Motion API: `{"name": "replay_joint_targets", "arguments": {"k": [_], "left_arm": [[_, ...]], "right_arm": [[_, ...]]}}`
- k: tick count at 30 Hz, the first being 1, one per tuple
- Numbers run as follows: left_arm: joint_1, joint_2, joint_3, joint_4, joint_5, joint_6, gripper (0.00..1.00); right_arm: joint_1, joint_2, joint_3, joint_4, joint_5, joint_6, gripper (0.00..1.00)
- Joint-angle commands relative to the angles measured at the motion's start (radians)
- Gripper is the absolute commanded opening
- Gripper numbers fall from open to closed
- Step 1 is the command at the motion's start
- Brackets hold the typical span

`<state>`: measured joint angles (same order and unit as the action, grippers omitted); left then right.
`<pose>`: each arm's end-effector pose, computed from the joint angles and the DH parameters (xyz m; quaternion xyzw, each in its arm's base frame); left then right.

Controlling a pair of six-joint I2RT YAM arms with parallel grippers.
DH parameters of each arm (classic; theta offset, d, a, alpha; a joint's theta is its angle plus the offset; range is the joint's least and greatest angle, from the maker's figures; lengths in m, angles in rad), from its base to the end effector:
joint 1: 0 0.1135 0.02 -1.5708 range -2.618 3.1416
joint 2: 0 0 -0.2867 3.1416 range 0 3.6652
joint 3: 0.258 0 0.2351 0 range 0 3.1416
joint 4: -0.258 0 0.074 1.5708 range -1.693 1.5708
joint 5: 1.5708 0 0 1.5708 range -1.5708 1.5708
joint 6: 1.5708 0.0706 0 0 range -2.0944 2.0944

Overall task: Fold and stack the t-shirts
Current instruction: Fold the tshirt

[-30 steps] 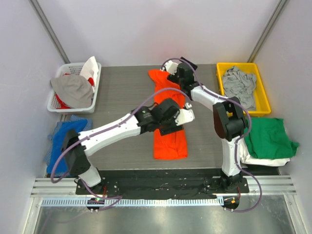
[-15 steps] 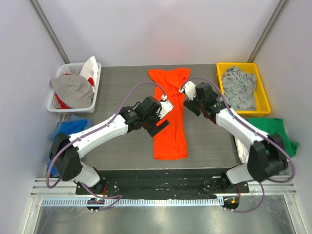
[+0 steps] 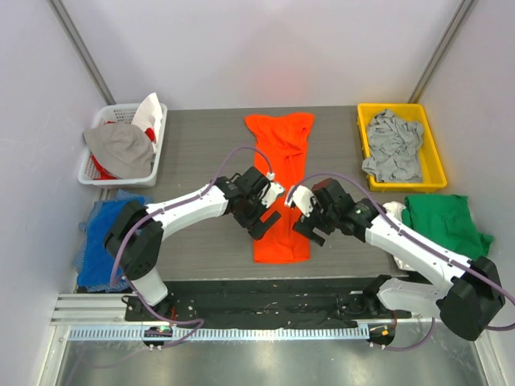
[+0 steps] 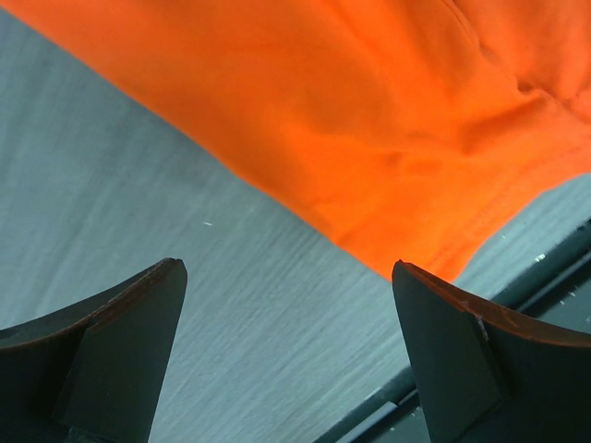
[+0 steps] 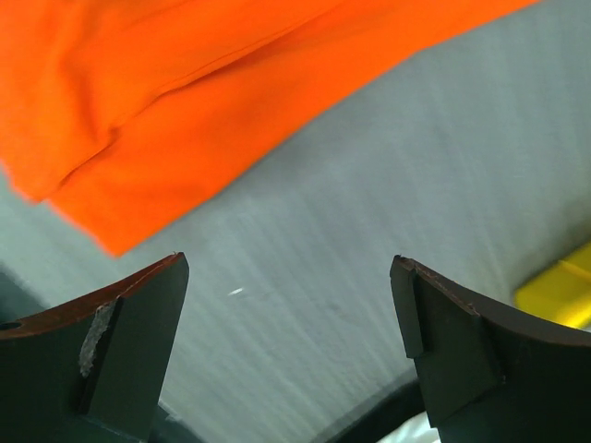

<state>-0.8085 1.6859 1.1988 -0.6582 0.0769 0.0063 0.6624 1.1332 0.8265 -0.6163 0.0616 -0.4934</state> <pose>0.2319 -0.2507 0.2134 0.3945 0.8936 -0.1170 0.1796 0.1765 0.1322 0.2465 -0.5094 0.7990 -0.0022 0.3194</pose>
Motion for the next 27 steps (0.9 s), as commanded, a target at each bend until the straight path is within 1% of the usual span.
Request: {"name": "replay_joint_targets", "arguments": {"k": [1,5,12,19,27], "left_arm": [[0.012,-0.018,-0.04,0.006,0.11,-0.038,1.0],[0.012,-0.017,-0.068,0.02,0.119,-0.052,1.0],[0.006,0.038,-0.048,0.014,0.159,-0.085,1.0],[-0.035,0.046,-0.07,0.031,0.167,-0.075,1.0],[-0.08,0.084,-0.042,0.012,0.166,-0.065,0.97]], "right_arm": [[0.051,-0.038,-0.015,-0.085,-0.117,0.018,0.99],[0.088,-0.033,-0.036,-0.092,-0.131,0.021,0.96],[0.137,-0.012,-0.061,-0.089,-0.157,0.026,0.94],[0.161,0.005,-0.098,-0.062,-0.169,0.033,0.93],[0.172,0.045,-0.127,-0.005,-0.164,0.013,0.9]]}}
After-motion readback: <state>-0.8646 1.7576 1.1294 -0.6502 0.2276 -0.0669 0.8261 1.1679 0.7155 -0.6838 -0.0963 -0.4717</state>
